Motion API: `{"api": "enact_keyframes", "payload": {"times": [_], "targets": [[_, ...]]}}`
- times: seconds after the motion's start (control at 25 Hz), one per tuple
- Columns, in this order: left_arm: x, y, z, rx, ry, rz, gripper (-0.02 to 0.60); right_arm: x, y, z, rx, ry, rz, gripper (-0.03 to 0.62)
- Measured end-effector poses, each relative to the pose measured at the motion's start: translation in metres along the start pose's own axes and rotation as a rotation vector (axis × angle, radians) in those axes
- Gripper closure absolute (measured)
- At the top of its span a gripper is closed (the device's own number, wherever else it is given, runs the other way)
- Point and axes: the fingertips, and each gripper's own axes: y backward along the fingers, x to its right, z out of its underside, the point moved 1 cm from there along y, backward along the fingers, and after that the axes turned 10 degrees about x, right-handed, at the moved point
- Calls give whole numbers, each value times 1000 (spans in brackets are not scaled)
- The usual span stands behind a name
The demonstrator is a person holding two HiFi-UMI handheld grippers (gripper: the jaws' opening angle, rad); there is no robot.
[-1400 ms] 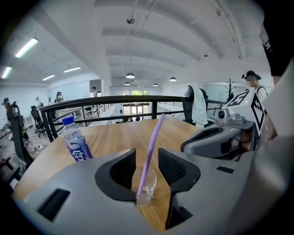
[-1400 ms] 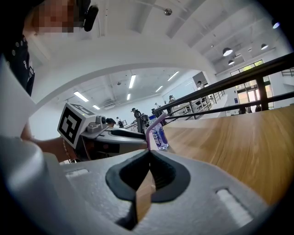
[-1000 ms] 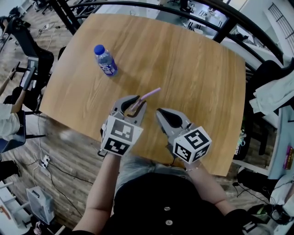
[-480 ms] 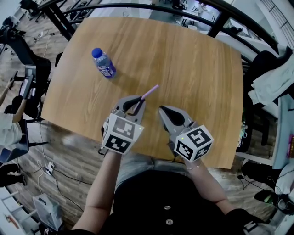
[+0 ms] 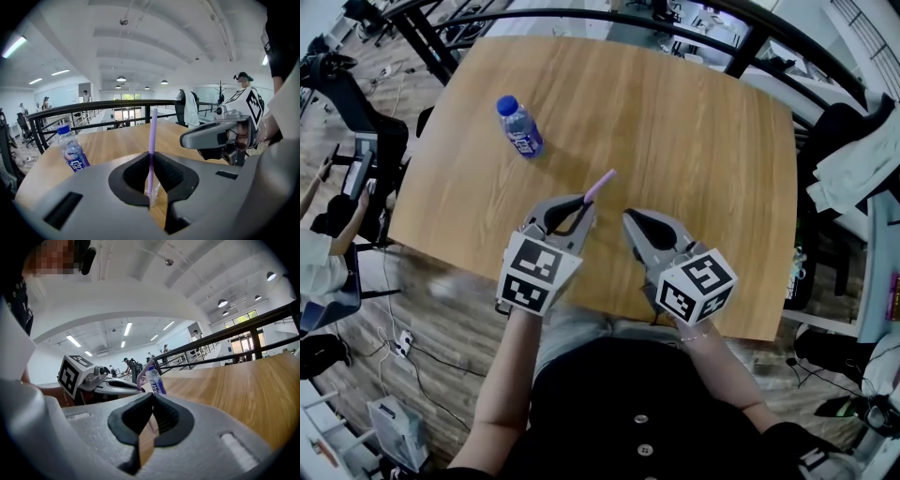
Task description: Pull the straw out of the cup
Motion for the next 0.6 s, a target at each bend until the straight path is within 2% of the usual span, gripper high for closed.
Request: {"api": "enact_keyframes", "payload": {"times": [0.36, 0.6], "targets": [[-5, 22, -23, 125, 53, -1, 538, -13, -5, -8, 10, 9, -29, 595], [-17, 34, -34, 182, 87, -27, 540, -7, -6, -21, 36, 29, -8, 595]]}}
